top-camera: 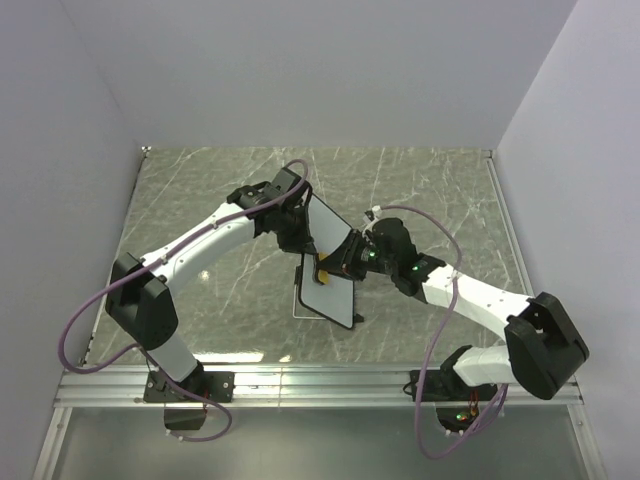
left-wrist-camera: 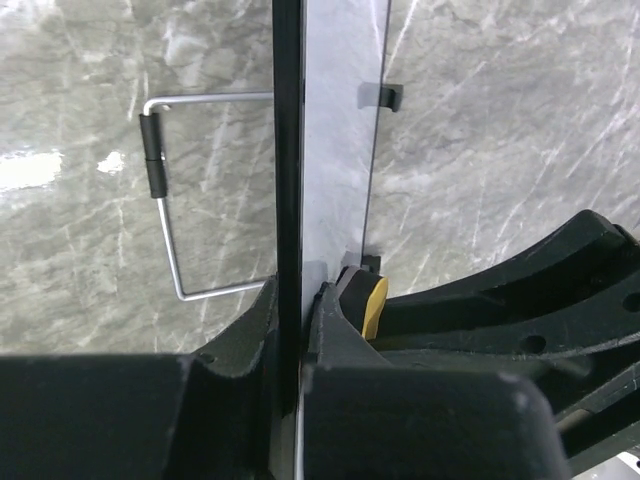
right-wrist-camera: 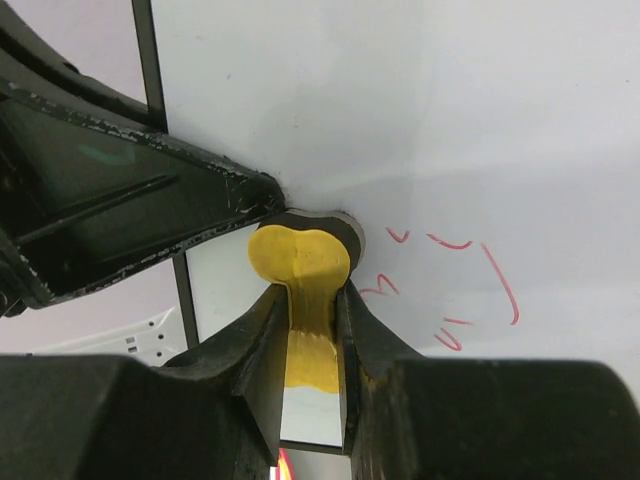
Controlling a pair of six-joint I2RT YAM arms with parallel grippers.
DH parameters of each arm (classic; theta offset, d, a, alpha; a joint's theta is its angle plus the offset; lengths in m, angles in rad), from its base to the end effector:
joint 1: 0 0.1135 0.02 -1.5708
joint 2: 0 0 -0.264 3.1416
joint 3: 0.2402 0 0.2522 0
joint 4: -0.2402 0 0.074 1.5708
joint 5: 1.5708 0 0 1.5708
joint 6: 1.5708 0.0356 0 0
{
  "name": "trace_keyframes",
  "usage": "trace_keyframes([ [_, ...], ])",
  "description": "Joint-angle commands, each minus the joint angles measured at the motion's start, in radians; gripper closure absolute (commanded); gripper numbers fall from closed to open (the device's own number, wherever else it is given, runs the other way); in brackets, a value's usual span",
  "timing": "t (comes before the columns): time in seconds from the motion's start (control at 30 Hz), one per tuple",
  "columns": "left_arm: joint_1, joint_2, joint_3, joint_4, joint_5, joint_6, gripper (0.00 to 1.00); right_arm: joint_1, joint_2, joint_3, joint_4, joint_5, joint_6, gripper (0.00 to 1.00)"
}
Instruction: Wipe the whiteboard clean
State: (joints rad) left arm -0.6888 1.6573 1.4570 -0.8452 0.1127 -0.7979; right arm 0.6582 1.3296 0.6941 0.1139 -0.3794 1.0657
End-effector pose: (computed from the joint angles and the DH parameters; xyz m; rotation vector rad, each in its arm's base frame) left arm 0.2674 -0.2253 0.2919 -0.1088 2.7620 -0.6177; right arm 0.2154 0.1832 0.2194 0.2227 2.3850 1.3434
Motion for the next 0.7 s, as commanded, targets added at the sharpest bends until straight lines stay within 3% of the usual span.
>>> trace_keyframes([
  [0.0, -0.078, 0.111, -0.067, -0.06, -0.034, 0.032, 1.0, 0.021, 0.2, -0.062, -0.258, 0.184, -0.076, 1.0],
  [0.17, -0.078, 0.084, -0.081, -0.064, -0.048, 0.031, 1.0, 0.021, 0.238, -0.08, -0.353, 0.208, -0.082, 1.0],
  [0.47, -0.08, 0.042, -0.118, -0.063, -0.062, 0.029, 1.0, 0.009, 0.16, -0.107, -0.473, 0.257, -0.09, 1.0],
  [0.67, -0.08, 0.033, -0.121, -0.061, -0.065, 0.031, 1.0, 0.008, 0.19, -0.116, -0.476, 0.244, -0.111, 1.0],
])
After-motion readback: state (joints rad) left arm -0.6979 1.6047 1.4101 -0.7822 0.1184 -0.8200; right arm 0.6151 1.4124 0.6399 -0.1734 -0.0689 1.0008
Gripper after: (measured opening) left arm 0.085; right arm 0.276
